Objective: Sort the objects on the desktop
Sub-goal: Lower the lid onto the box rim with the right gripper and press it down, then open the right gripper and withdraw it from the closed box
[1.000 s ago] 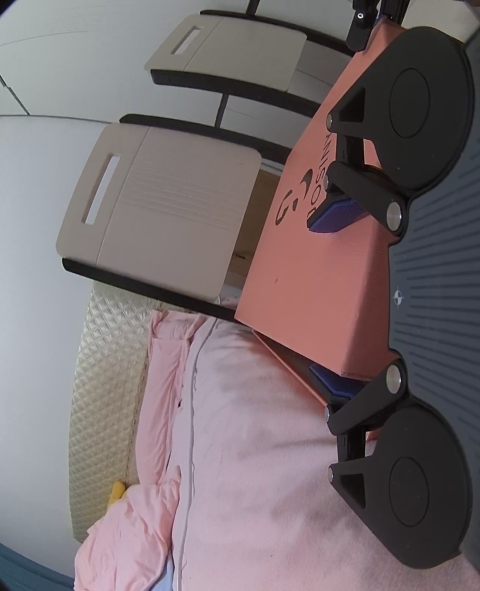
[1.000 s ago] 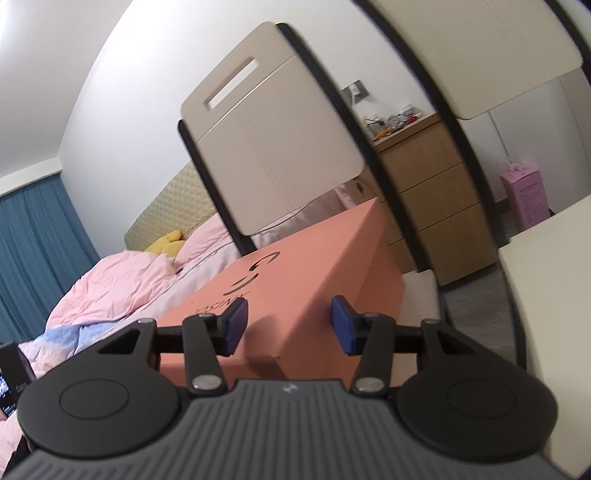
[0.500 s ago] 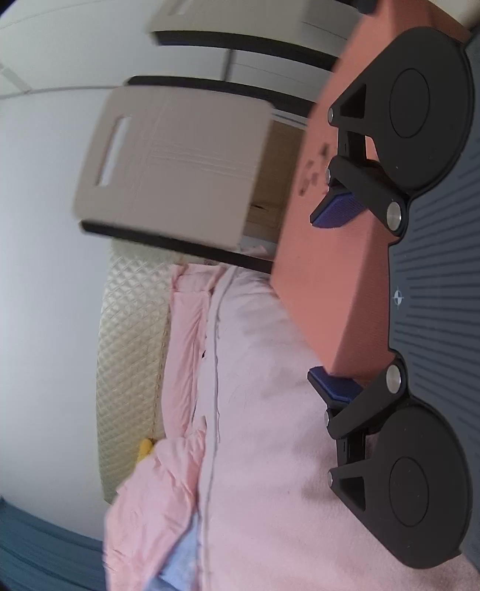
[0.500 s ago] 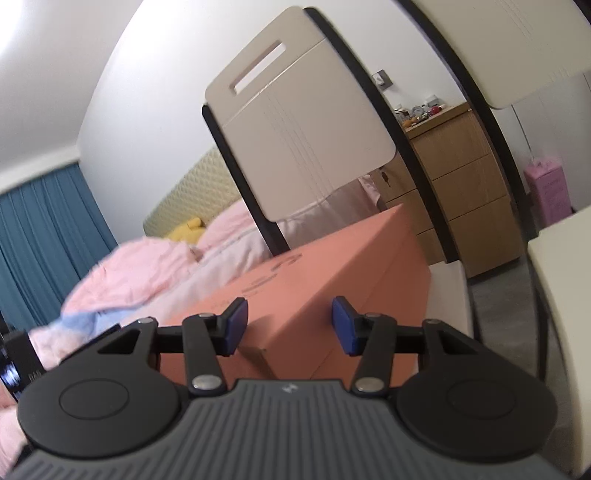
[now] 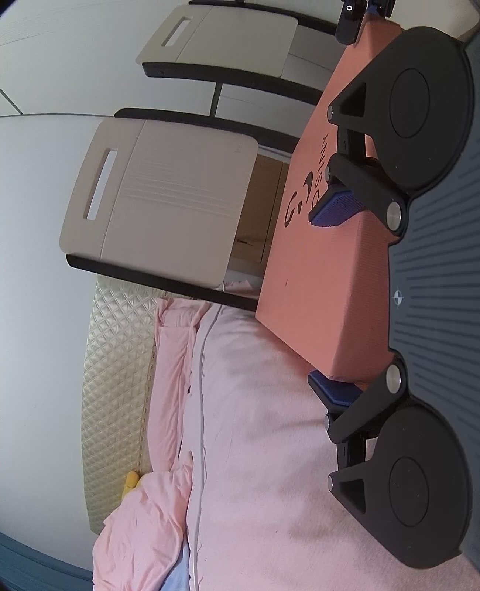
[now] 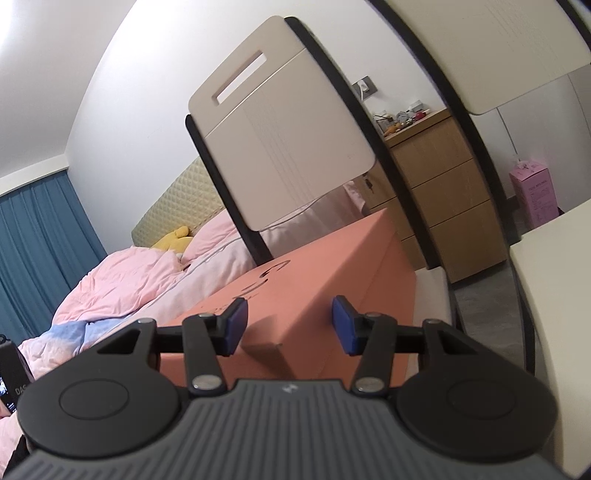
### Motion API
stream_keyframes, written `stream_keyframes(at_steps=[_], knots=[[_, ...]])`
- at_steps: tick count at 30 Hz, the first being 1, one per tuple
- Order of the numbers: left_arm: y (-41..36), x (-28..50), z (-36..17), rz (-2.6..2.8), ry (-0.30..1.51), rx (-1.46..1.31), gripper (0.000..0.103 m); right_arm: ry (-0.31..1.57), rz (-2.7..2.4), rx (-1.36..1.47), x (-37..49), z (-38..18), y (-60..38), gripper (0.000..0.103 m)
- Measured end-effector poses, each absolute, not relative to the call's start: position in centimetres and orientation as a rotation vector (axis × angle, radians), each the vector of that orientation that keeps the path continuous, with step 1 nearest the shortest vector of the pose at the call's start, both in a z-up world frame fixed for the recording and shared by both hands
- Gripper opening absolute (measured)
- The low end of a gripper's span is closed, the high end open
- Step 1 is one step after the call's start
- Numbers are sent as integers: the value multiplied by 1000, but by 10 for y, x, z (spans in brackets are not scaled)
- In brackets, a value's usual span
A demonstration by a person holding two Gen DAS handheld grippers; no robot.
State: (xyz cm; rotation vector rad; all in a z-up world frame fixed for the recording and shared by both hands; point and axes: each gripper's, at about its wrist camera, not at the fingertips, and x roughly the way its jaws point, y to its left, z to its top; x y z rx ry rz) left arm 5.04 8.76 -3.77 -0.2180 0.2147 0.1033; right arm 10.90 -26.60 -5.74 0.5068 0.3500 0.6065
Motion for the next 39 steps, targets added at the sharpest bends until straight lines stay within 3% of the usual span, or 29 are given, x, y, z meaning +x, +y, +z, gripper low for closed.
stream_keyframes(at_steps=[17, 30, 39], knots=[[102, 41, -42, 78, 218, -320, 87, 364, 589, 482, 107, -56, -265, 49], [87, 60, -52, 72, 311, -193, 89, 417, 533, 407, 111, -68, -258, 49], [81, 45, -43, 98, 265, -158, 90, 375, 490, 322, 104, -63, -254, 49]])
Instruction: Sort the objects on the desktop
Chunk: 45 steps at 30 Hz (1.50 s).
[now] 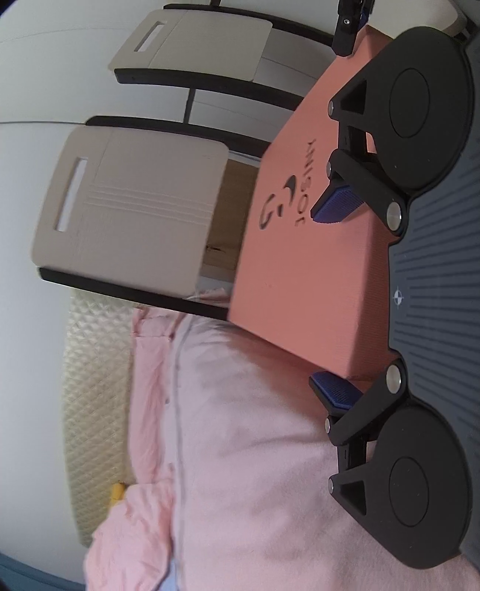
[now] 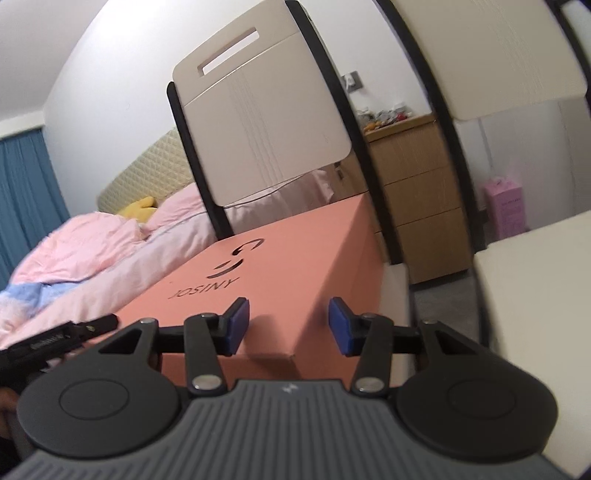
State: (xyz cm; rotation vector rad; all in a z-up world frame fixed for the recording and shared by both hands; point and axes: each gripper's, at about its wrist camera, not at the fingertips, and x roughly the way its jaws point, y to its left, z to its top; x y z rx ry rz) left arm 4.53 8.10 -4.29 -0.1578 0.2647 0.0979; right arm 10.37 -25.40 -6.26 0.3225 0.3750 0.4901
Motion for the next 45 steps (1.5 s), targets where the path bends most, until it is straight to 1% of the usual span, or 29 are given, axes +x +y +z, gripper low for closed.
stream_keyframes(at_steps=[4, 11, 13, 20, 22, 23, 25, 26, 27, 28, 30, 32, 34, 36, 45], knots=[[66, 20, -29, 121, 234, -112, 93, 282, 458, 241, 81, -47, -254, 49], [38, -29, -14, 120, 215, -42, 96, 185, 404, 164, 33, -30, -265, 50], [33, -42, -10, 122, 196, -10, 103, 164, 371, 160, 20, -29, -269, 51], [43, -57, -13, 120, 149, -37, 103, 128, 366, 157, -17, -36, -264, 51], [48, -57, -17, 117, 138, -66, 103, 122, 368, 151, -22, -38, -258, 54], [49, -55, -21, 116, 136, -71, 103, 121, 371, 149, -24, -39, -254, 57], [49, -51, -27, 120, 139, -53, 103, 116, 374, 142, -27, -41, -246, 66], [49, -51, -28, 123, 136, -45, 103, 112, 373, 136, -29, -41, -243, 74], [49, -53, -29, 127, 128, -40, 103, 107, 372, 130, -30, -42, -240, 79], [49, -54, -30, 126, 124, -40, 103, 103, 371, 125, -31, -42, -237, 81], [50, -53, -32, 121, 125, -46, 103, 99, 367, 117, -31, -42, -233, 90], [49, -51, -34, 130, 134, -47, 103, 97, 362, 116, -30, -43, -231, 97], [48, -51, -35, 140, 133, -42, 103, 94, 361, 116, -30, -43, -230, 98], [46, -52, -35, 146, 132, -31, 103, 92, 363, 114, -30, -43, -229, 103], [41, -55, -37, 151, 126, -11, 103, 109, 347, 100, -29, -47, -231, 103]])
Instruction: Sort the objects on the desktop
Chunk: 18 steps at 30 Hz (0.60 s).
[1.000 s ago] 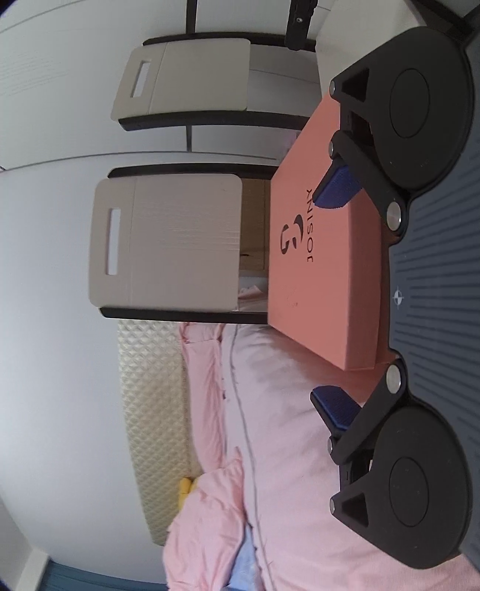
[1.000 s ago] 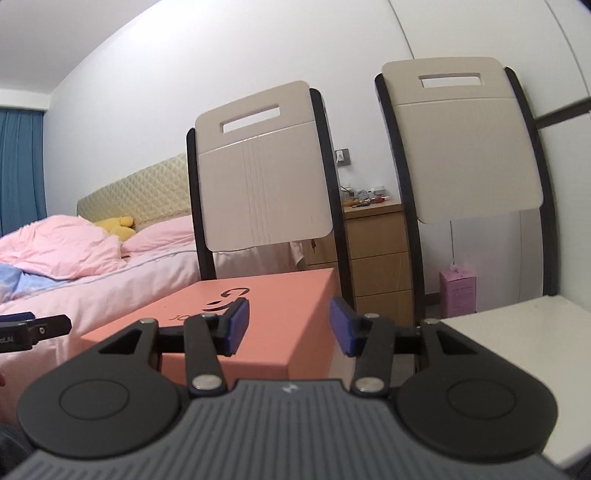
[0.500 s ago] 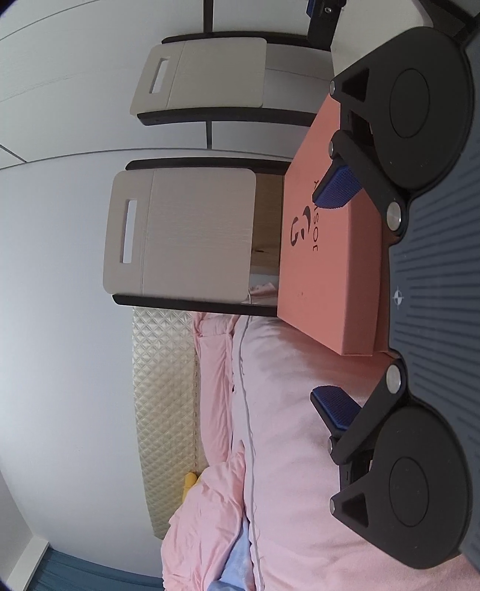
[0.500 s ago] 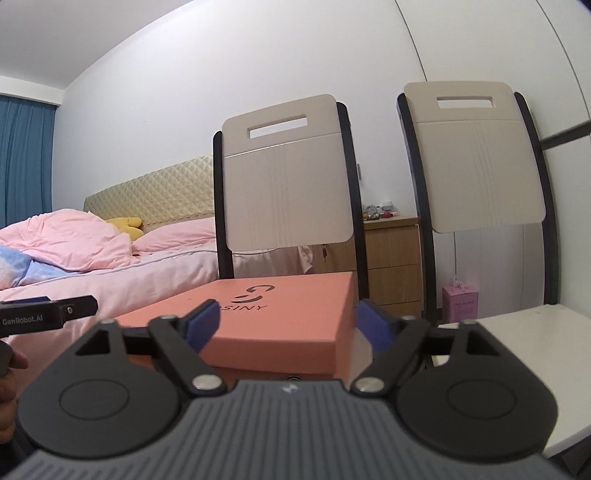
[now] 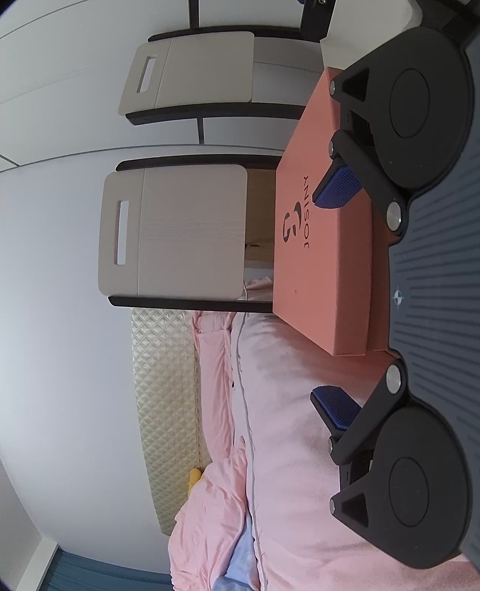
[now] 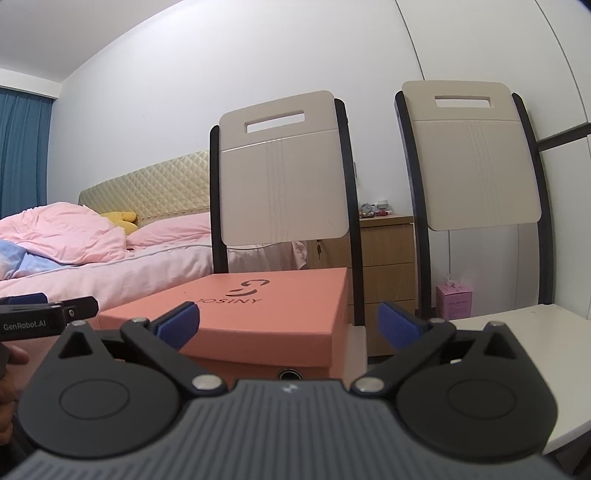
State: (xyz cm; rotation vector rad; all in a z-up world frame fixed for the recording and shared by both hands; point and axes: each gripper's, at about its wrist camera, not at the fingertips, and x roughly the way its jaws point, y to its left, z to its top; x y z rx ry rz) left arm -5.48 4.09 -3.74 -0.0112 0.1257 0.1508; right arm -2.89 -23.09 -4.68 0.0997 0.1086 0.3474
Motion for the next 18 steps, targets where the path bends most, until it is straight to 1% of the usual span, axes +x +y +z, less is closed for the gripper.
stream_keyframes(at_steps=[18], knots=[[41, -55, -39, 147, 127, -10, 103, 113, 329, 81, -27, -49, -230, 103]])
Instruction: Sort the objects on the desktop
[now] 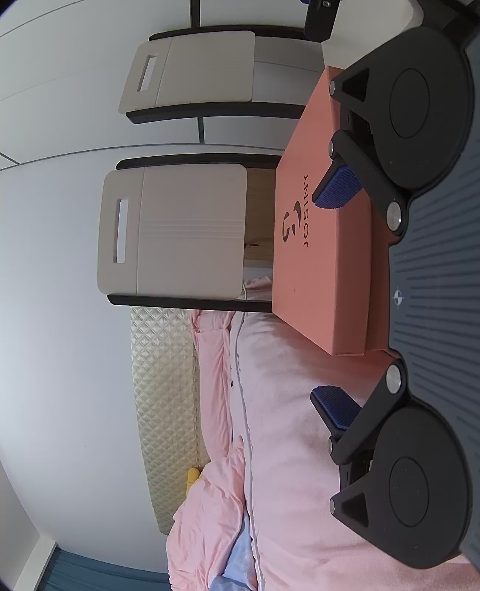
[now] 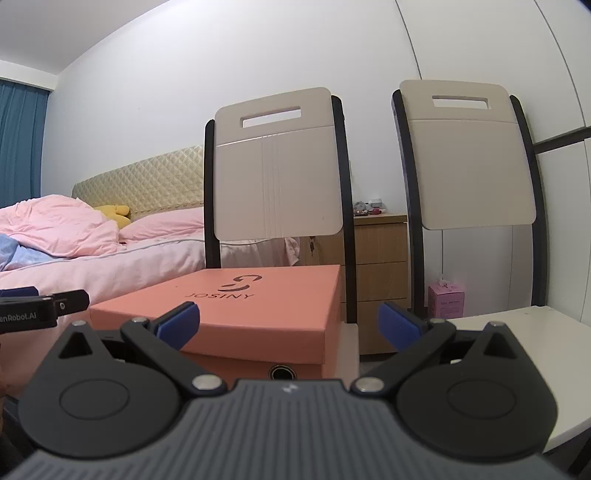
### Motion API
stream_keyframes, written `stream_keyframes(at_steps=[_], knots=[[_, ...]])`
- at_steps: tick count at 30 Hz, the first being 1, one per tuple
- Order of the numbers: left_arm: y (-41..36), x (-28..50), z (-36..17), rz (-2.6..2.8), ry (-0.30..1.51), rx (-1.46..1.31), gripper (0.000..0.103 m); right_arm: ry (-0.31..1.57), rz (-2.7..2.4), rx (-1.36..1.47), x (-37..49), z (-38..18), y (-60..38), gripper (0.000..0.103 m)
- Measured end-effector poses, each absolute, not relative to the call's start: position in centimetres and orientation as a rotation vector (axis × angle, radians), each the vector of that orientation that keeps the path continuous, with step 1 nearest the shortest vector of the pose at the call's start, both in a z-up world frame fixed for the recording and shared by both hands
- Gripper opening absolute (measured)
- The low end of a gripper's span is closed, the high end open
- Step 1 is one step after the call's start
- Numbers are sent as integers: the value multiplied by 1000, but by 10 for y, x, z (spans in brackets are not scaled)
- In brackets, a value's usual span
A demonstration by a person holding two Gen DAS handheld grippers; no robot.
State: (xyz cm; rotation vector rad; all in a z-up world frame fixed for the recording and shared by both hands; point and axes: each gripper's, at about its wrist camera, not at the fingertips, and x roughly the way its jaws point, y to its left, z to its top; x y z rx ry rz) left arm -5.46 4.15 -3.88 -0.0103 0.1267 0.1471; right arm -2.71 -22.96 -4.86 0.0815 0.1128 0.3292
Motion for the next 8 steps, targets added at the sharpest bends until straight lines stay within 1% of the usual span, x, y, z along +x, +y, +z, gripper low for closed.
stream_keyframes(at_steps=[8], knots=[[44, -53, -39, 148, 137, -22, 103, 118, 319, 76, -29, -48, -234, 103]])
